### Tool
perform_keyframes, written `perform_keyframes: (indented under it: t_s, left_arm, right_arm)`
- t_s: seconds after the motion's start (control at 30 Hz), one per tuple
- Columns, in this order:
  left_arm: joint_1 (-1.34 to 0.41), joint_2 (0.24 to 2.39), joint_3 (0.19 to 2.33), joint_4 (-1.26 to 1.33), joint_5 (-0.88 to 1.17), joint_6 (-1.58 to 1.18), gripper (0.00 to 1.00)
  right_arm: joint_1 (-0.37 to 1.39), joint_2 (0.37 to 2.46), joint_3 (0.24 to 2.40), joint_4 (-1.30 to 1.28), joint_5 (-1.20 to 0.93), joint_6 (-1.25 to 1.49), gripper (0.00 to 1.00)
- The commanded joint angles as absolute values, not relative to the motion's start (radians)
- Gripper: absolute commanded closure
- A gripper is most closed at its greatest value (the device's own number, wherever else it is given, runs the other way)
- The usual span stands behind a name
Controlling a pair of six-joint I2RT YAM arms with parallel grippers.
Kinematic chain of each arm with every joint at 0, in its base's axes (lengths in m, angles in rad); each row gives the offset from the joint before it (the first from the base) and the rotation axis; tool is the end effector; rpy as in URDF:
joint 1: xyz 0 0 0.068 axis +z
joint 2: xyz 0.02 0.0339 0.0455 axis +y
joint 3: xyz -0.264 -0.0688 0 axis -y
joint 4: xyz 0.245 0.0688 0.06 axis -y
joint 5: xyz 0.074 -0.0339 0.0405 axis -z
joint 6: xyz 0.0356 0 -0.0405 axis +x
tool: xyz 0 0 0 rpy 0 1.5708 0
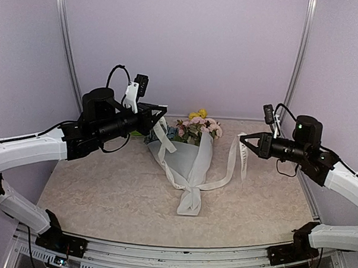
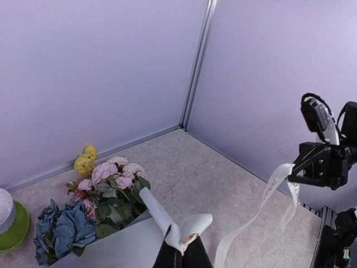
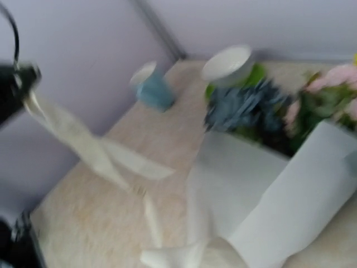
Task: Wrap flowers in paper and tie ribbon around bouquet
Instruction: Place the right side of the half-tied ribbon at the center of the board, then pass from the left arm to the right
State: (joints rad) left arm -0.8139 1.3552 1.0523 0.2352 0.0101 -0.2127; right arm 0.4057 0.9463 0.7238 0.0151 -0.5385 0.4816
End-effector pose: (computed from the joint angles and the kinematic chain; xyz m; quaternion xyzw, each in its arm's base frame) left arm 0.2226 -0.2362 0.3482 0.2196 0.6968 -0.3385 0.5930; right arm 0.1951 0.1037 0.3106 -0.1391 0.7543 0.4473 0.4599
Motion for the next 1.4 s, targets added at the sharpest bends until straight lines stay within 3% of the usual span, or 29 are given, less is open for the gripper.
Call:
perform_keyframes:
  t_s: [0.0,0.13,0.27,0.33,0.37,0.47,0.53,0.7,0.77,0.87,1.07,1.37]
  left_arm:
    - [-0.868,1.357,1.082,0.266,-0.02,-0.091,1.0]
    - [-0.886,1.345,1.077,0.261,-0.013,-0.078,1.0]
    - [-0.9,1.331,1.072,0.261,-0.005,-0.059,1.0]
    - [-0.91,1.322,1.07,0.266,0.004,-0.044,1.0]
    - [-0.917,1.313,1.064,0.274,0.017,-0.024,1.0]
    - [-0.941,1.267,1.018,0.33,0.049,0.027,1.0]
    - [-0.951,1.228,0.979,0.365,0.074,0.047,1.0]
    - [-0.957,1.181,0.92,0.407,0.066,0.032,1.0]
    - [-0.959,1.185,0.918,0.388,0.047,0.021,1.0]
    - [-0.96,1.177,0.891,0.406,0.034,0.007,1.0]
    - [-0.962,1.16,0.868,0.417,0.03,0.018,1.0]
    - [-0.962,1.148,0.852,0.434,0.012,0.026,1.0]
  right_arm:
    - [0.501,1.06,0.695,-0.137,-0.501,0.423,1.0]
    - [0.508,1.251,0.735,-0.416,-0.415,0.436,1.0]
    - [0.512,1.237,0.817,-0.56,-0.305,0.419,0.51]
    - [0.514,1.228,0.91,-0.603,-0.22,0.404,0.08]
    - [0.518,1.233,0.942,-0.605,-0.194,0.384,0.01]
    - [0.578,1.275,1.0,-0.495,-0.237,0.318,0.0]
    - [0.607,1.319,1.001,-0.329,-0.443,0.28,0.02]
    - [0.702,1.523,1.031,0.039,-0.656,0.299,0.26]
    - [0.761,1.607,1.072,0.102,-0.7,0.286,0.25]
    - [0.811,1.697,1.102,0.124,-0.679,0.263,0.21]
    - [0.815,1.798,1.031,0.29,-0.741,0.349,0.39]
    - [0.823,1.91,1.078,0.323,-0.71,0.379,0.44]
